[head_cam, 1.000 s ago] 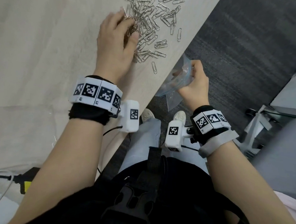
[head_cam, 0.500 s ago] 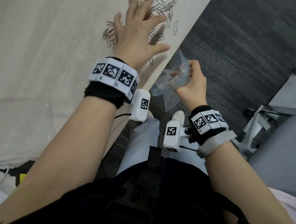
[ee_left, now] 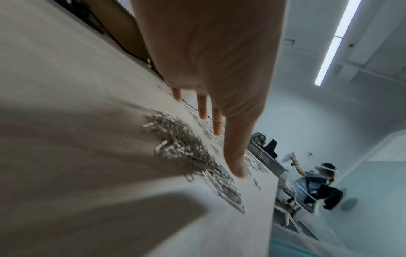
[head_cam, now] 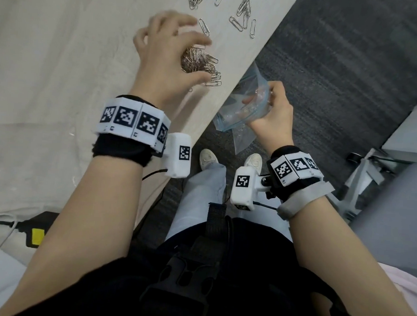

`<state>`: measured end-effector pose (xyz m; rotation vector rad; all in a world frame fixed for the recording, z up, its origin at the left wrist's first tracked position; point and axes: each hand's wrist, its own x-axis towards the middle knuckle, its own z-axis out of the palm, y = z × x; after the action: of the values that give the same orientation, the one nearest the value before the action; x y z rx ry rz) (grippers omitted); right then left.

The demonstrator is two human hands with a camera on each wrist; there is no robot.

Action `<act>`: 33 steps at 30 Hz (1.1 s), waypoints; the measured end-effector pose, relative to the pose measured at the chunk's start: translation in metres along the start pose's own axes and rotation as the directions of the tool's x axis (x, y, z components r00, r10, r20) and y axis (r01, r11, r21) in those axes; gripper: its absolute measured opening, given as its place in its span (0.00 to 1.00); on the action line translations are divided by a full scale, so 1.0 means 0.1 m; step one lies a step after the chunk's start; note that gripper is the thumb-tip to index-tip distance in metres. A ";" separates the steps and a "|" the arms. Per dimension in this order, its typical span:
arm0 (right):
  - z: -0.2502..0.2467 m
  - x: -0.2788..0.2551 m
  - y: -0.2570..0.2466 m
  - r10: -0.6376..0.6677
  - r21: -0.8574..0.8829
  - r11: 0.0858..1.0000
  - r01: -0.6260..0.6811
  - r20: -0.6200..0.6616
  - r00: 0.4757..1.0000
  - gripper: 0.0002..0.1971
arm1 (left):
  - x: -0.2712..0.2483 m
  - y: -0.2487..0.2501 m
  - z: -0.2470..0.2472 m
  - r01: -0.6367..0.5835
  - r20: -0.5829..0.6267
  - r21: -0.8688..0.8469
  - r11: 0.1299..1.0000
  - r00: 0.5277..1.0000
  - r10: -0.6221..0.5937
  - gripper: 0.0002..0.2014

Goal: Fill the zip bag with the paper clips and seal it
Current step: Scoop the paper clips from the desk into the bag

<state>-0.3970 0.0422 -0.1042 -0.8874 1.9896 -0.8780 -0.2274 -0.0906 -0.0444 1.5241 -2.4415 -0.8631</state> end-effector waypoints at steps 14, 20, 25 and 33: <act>0.05 -0.01 0.07 -0.023 -0.032 0.999 0.023 0.003 1.000 0.20 | -0.06 -0.01 0.21 0.018 0.039 -0.085 0.996 0.999 -0.015 0.27; 0.04 -0.03 0.04 -0.039 -0.018 0.999 0.039 0.000 0.999 0.21 | -0.09 0.02 0.30 -0.027 0.021 -0.172 0.985 0.999 0.031 0.15; 0.05 -0.04 0.01 -0.038 -0.019 0.999 0.038 0.001 0.999 0.21 | -0.11 0.13 0.36 -0.096 0.075 -0.107 0.990 0.992 0.105 0.12; 0.05 -0.04 -0.02 -0.040 -0.024 0.999 0.040 -0.004 0.999 0.20 | -0.15 0.25 0.43 -0.190 0.125 -0.104 0.976 0.971 0.202 0.17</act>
<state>-0.3901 0.0429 -0.1036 -0.9426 1.9966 -0.8807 -0.2567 -0.0526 -0.0635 1.2053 -2.5518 -1.0528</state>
